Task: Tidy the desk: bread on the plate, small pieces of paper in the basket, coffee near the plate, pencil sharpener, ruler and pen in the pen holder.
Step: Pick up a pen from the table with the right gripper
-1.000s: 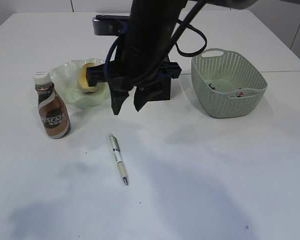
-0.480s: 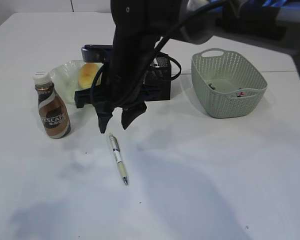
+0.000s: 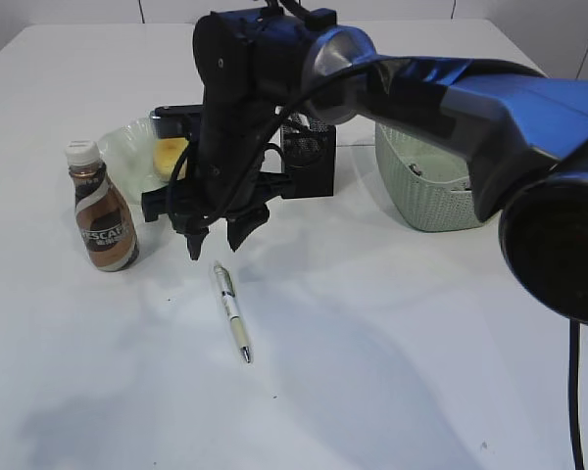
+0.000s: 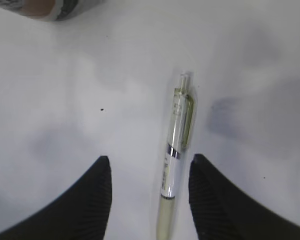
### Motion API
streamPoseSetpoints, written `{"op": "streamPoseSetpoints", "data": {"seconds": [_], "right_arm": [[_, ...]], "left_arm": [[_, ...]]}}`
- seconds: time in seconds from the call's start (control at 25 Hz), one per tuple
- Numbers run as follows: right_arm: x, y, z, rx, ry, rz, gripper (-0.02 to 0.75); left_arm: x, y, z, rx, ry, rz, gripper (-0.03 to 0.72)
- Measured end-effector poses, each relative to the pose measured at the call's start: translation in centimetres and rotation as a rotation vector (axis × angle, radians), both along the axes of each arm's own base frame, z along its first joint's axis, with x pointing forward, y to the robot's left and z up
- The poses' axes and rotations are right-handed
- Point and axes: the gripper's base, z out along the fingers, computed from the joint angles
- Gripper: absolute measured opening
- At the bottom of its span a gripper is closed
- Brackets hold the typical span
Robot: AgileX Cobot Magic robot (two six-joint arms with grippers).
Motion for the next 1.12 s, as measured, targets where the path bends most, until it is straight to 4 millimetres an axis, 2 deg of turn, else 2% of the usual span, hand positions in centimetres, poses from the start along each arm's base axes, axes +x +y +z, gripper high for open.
{"op": "streamPoseSetpoints", "data": {"seconds": [0.24,0.36,0.6,0.76,0.84,0.92,1.12], "right_arm": [[0.4,0.1,-1.8,-0.029,0.013,0.002,0.403],[0.5,0.3,-3.6,-0.053,0.040,0.004,0.403],[0.6,0.3,-4.3,-0.061,0.049,0.005,0.403],[0.6,0.5,-5.7,-0.078,0.070,0.007,0.403],[0.6,0.5,-5.7,-0.078,0.070,0.007,0.403],[0.1,1.1,-6.7,-0.092,0.083,0.023,0.403],[-0.1,1.3,-7.0,-0.102,0.084,0.031,0.403]], "left_arm": [[0.0,0.0,0.0,0.002,0.000,0.000,0.466],[0.0,0.0,0.0,0.004,-0.001,-0.002,0.466],[0.0,0.0,0.0,0.006,-0.002,-0.011,0.466],[0.0,0.0,0.0,0.008,-0.003,-0.017,0.466],[0.0,0.0,0.0,0.008,-0.003,-0.017,0.466],[0.0,0.0,0.0,0.008,-0.003,-0.017,0.466],[0.0,0.0,0.0,0.008,-0.003,-0.018,0.466]]}}
